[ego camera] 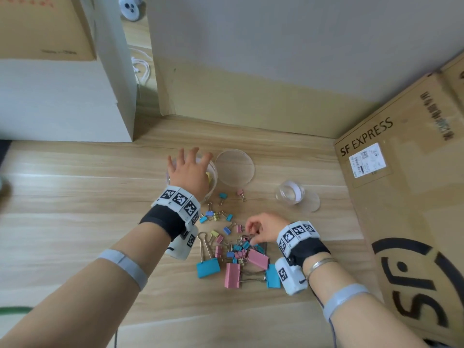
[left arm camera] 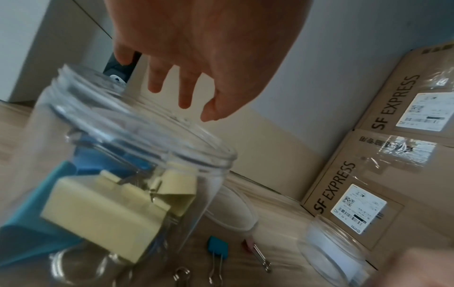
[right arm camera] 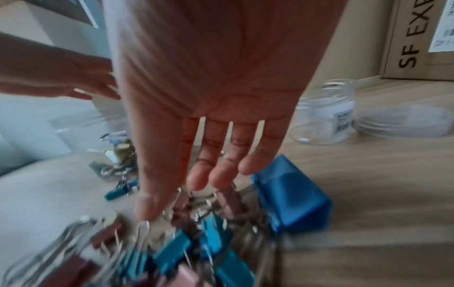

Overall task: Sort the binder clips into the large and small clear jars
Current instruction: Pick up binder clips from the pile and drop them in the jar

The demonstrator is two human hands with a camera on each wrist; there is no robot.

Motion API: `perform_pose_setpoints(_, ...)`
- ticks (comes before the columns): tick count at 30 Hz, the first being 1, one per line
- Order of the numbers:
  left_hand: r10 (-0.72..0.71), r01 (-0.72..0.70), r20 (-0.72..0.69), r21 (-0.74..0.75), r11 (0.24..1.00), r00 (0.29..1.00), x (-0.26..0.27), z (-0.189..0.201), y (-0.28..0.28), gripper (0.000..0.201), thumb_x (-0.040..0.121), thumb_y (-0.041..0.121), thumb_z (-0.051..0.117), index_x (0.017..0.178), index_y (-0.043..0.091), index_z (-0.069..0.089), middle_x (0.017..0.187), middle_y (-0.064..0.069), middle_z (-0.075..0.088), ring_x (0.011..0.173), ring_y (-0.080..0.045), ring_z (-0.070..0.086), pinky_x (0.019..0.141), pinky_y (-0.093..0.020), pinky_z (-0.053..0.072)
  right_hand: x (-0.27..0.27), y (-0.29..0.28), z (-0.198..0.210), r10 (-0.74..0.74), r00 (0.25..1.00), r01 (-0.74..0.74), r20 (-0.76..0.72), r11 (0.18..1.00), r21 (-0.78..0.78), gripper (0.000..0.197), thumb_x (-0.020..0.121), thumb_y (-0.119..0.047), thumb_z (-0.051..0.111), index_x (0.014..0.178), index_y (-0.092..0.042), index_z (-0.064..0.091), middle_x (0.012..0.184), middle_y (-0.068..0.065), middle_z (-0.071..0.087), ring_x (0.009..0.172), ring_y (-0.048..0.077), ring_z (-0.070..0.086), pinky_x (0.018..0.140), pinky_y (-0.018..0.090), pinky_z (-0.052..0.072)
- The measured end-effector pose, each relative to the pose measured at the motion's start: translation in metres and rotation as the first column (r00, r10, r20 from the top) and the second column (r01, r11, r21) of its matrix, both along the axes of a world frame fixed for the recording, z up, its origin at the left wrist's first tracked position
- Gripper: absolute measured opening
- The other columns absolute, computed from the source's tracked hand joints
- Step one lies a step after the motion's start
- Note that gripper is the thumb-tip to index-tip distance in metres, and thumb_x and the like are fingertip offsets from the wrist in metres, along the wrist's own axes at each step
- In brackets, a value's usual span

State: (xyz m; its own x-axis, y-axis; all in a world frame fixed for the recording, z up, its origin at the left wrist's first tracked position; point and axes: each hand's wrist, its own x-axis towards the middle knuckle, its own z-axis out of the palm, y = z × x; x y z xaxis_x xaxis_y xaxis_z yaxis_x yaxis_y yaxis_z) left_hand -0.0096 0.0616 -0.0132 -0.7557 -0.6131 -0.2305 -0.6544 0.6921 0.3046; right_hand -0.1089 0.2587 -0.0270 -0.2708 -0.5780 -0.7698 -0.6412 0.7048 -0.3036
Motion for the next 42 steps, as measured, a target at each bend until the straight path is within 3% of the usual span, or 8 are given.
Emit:
perform_pose_setpoints(9, 0.083, -0.082, -0.031, 0.043, 0.996, 0.996, 0.009, -0.010, -0.009, 0.052, 0.091, 0.019, 0.038, 0.139, 0.035, 0.026, 0.154, -0.006, 0.021, 0.142, -0.036, 0.017, 0.112, -0.058, 0.022, 0.011, 0.018, -0.003, 0.369, 0.924, -0.358, -0.102, 0.927, 0.111, 0.052, 0.060, -0.030, 0.083, 0.107, -0.038, 0.062, 0.119, -0.006, 0.047, 0.110, 0.014, 0.041, 0.087, 0.034, 0.044)
perform_pose_setpoints(19, 0.093, -0.090, -0.032, 0.086, 0.992, 0.995, 0.008, -0.010, -0.014, 0.050, 0.091, 0.019, 0.039, 0.139, 0.032, 0.029, 0.151, -0.004, 0.026, 0.136, -0.035, 0.026, 0.107, -0.053, 0.033, 0.009, 0.018, -0.011, 0.400, 0.900, -0.405, -0.170, 0.914, 0.007, 0.027, 0.067, -0.031, 0.078, 0.092, -0.028, 0.069, 0.100, -0.012, 0.033, 0.104, 0.012, 0.033, 0.082, 0.026, 0.034)
perform_pose_setpoints(24, 0.109, -0.100, -0.057, 0.136, 0.986, 0.992, 0.007, -0.008, -0.018, 0.047, 0.094, 0.020, 0.036, 0.139, 0.029, 0.029, 0.148, -0.004, 0.031, 0.133, -0.035, 0.031, 0.104, -0.051, 0.037, 0.001, 0.012, -0.009, 0.248, 0.963, -0.251, -0.105, 0.968, -0.018, 0.018, 0.069, -0.030, 0.077, 0.085, -0.027, 0.069, 0.110, -0.009, 0.049, 0.105, 0.013, 0.035, 0.091, 0.033, 0.039)
perform_pose_setpoints(28, 0.162, -0.137, -0.107, 0.208, 0.969, 0.981, 0.006, -0.004, -0.027, 0.046, 0.094, 0.008, 0.034, 0.139, 0.019, 0.036, 0.144, -0.010, 0.039, 0.128, -0.037, 0.039, 0.105, -0.045, 0.037, -0.003, 0.004, 0.001, 0.051, 0.994, -0.044, 0.100, 0.996, -0.073, 0.015, 0.075, -0.013, 0.072, 0.078, -0.023, 0.062, 0.085, -0.013, 0.056, 0.089, 0.008, 0.048, 0.086, 0.029, 0.042)
perform_pose_setpoints(31, 0.200, -0.166, -0.106, 0.266, 0.949, 0.974, 0.006, -0.004, -0.037, 0.047, 0.091, 0.001, 0.033, 0.134, 0.017, 0.042, 0.139, -0.010, 0.045, 0.121, -0.034, 0.046, 0.098, -0.043, 0.043, -0.012, -0.002, 0.010, -0.098, 0.967, 0.136, 0.235, 0.979, -0.151, 0.023, 0.079, -0.002, 0.065, 0.076, -0.023, 0.057, 0.083, -0.018, 0.063, 0.084, 0.005, 0.059, 0.084, 0.023, 0.046)
perform_pose_setpoints(35, 0.201, -0.156, -0.124, 0.305, 0.940, 0.972, 0.008, -0.006, -0.044, 0.050, 0.089, -0.004, 0.031, 0.132, 0.016, 0.045, 0.136, -0.011, 0.048, 0.120, -0.032, 0.049, 0.098, -0.041, 0.043, -0.020, -0.015, 0.023, -0.244, 0.895, 0.344, 0.374, 0.911, -0.228, 0.023, 0.082, 0.002, 0.064, 0.081, -0.020, 0.055, 0.101, 0.002, 0.069, 0.089, 0.017, 0.064, 0.076, 0.017, 0.052)
perform_pose_setpoints(39, 0.200, -0.149, -0.141, 0.309, 0.939, 0.970, 0.009, -0.006, -0.046, 0.050, 0.089, -0.004, 0.032, 0.131, 0.017, 0.046, 0.135, -0.011, 0.049, 0.116, -0.032, 0.053, 0.095, -0.039, 0.044, -0.021, -0.025, 0.025, -0.288, 0.830, 0.440, 0.478, 0.865, -0.243, 0.023, 0.082, 0.008, 0.060, 0.091, -0.013, 0.057, 0.118, 0.014, 0.061, 0.074, -0.005, 0.067, 0.071, 0.011, 0.053)
perform_pose_setpoints(42, 0.212, -0.163, -0.127, 0.313, 0.936, 0.969, 0.011, -0.006, -0.050, 0.050, 0.089, -0.004, 0.035, 0.132, 0.017, 0.045, 0.134, -0.012, 0.052, 0.114, -0.032, 0.055, 0.093, -0.037, 0.045, -0.023, -0.034, 0.023, -0.335, 0.814, 0.498, 0.475, 0.822, -0.275, 0.023, 0.084, 0.005, 0.058, 0.101, -0.010, 0.057, 0.108, 0.008, 0.067, 0.073, -0.005, 0.067, 0.073, 0.016, 0.054)
